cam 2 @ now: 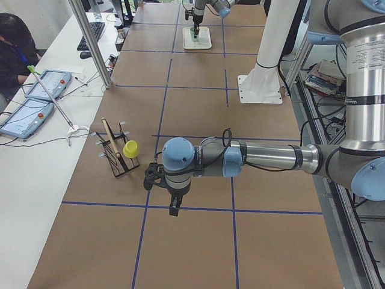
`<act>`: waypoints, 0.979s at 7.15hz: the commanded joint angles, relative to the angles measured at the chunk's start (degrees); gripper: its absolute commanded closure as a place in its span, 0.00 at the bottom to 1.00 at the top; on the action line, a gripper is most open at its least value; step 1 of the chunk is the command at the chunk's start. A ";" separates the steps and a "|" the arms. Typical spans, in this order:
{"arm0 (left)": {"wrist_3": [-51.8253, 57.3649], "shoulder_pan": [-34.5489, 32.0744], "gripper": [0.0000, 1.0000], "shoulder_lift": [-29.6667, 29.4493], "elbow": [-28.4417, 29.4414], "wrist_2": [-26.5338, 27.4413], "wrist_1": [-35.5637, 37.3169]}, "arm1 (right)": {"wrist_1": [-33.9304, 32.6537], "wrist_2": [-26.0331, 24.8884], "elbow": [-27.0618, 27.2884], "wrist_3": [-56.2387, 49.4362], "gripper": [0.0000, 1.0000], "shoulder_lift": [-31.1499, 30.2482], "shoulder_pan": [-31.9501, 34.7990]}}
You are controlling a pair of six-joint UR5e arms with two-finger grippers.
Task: Left arm grabs green cup and hands to right arm on tray
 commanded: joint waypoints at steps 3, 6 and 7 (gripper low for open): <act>0.00 0.01 0.00 -0.10 -0.53 0.06 0.00 | -16.36 14.13 5.96 -22.73 0.00 -0.24 18.08; 0.17 0.01 0.00 -0.19 -0.53 0.15 0.00 | -36.88 14.23 8.28 -53.89 0.00 -3.74 34.45; 0.35 0.01 0.00 -0.10 -0.53 0.15 0.00 | -36.83 15.54 8.36 -53.95 0.00 -6.81 36.66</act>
